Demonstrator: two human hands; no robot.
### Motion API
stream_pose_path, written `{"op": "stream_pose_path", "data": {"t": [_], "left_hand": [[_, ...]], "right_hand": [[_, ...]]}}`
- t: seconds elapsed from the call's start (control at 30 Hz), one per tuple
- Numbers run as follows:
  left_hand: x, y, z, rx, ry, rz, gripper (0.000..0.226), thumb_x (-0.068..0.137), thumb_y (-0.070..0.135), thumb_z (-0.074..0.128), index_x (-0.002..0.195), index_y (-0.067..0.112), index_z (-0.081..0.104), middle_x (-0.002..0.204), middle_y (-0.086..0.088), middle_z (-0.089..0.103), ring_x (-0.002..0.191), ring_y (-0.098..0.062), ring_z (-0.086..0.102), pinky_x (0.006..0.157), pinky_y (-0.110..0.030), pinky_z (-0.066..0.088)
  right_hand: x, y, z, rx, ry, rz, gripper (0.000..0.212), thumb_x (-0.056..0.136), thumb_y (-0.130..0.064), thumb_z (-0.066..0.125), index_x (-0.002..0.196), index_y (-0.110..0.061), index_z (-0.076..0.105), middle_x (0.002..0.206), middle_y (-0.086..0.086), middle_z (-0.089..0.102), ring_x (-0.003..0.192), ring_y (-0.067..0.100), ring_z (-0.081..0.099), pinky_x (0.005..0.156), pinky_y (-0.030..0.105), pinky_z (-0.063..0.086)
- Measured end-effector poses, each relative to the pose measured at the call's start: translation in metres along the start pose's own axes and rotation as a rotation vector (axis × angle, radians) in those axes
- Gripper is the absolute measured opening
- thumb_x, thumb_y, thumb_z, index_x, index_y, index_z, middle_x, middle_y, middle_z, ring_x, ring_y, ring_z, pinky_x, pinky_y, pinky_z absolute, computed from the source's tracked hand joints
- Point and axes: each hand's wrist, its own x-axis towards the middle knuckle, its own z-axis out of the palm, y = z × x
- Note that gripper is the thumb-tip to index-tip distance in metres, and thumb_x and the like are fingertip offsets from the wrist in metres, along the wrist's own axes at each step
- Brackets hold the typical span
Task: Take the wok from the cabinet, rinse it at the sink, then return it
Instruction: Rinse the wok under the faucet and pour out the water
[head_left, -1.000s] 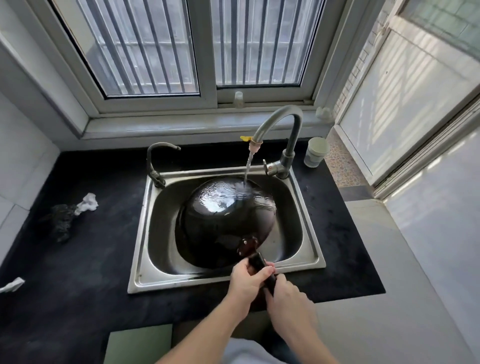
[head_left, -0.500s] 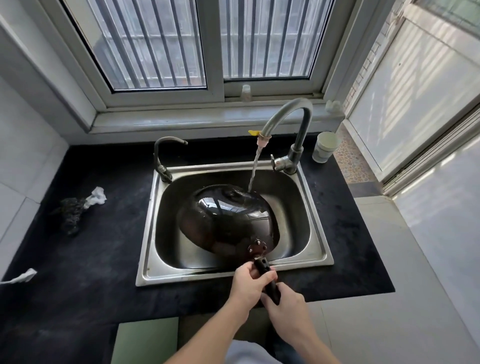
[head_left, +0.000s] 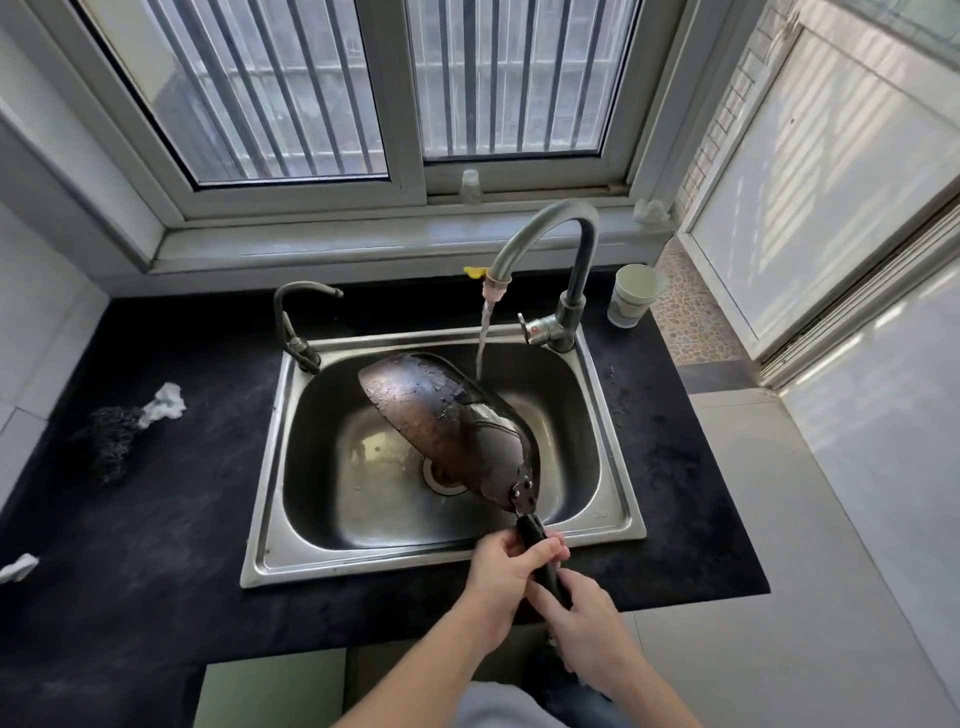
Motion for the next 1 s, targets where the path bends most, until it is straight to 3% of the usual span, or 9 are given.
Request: {"op": "stream_pose_path", "data": {"t": [0.1,0.2,0.33,0.43,0.63,0.8,1.0], "left_hand": [[0.004,0.000,0.008,0.056,0.015,0.009,0.019,0.085,0.010,0.072,0.101,-0.001,0.070,0.092,-0.015,0.077,0.092,-0.026,0.072,0.093,-0.040,0.056],[0.007,0.002,0.015,0.081,0.017,0.004,0.023,0.085,0.012,0.074,0.101,-0.003,0.069,0.088,-0.014,0.077,0.085,-0.024,0.072,0.087,-0.042,0.056],[0.012,0.005,0.023,0.111,-0.014,0.015,0.025,0.083,0.013,0.076,0.100,-0.003,0.069,0.091,-0.016,0.076,0.087,-0.027,0.071,0.091,-0.051,0.053],[0.016,0.009,0.027,0.106,-0.050,0.006,0.022,0.083,0.014,0.076,0.100,0.002,0.070,0.097,-0.015,0.077,0.096,-0.027,0.073,0.093,-0.046,0.055],[0.020,0.012,0.035,0.081,-0.088,-0.002,0.019,0.087,0.008,0.070,0.105,0.005,0.069,0.103,-0.011,0.077,0.104,-0.025,0.071,0.100,-0.047,0.051],[0.022,0.015,0.042,0.077,-0.088,0.002,0.014,0.088,0.004,0.068,0.101,0.003,0.070,0.101,-0.014,0.077,0.101,-0.026,0.072,0.097,-0.044,0.053],[0.026,0.018,0.048,0.104,-0.073,0.001,0.015,0.086,0.005,0.070,0.101,0.001,0.070,0.100,-0.016,0.077,0.099,-0.027,0.073,0.093,-0.043,0.056]], "right_hand": [[0.002,0.002,-0.006,0.032,0.011,0.021,0.047,0.080,-0.062,0.058,0.077,-0.015,0.065,0.061,0.005,0.065,0.053,0.015,0.059,0.054,0.038,0.046],[0.002,0.002,-0.011,0.069,0.021,0.039,0.037,0.092,-0.047,0.059,0.072,-0.016,0.063,0.053,0.003,0.062,0.045,0.013,0.057,0.050,0.036,0.045],[0.004,0.002,-0.021,0.095,0.027,0.019,0.035,0.098,-0.038,0.057,0.077,-0.011,0.065,0.055,-0.001,0.061,0.048,0.007,0.054,0.052,0.030,0.042],[0.005,0.001,-0.025,0.099,0.046,-0.003,0.034,0.099,-0.034,0.056,0.079,-0.007,0.064,0.056,-0.001,0.060,0.048,0.004,0.051,0.050,0.022,0.038],[0.010,0.003,-0.030,0.064,0.095,-0.008,0.029,0.097,-0.038,0.058,0.077,-0.019,0.065,0.067,0.003,0.068,0.054,0.003,0.056,0.051,0.019,0.040],[0.009,0.001,-0.034,0.109,0.109,0.003,0.033,0.098,-0.036,0.058,0.070,-0.019,0.058,0.057,-0.003,0.058,0.045,0.001,0.049,0.046,0.016,0.037],[0.012,0.000,-0.038,0.181,0.093,0.035,0.035,0.098,-0.037,0.057,0.071,-0.015,0.060,0.054,-0.003,0.058,0.046,0.006,0.048,0.048,0.023,0.037]]}}
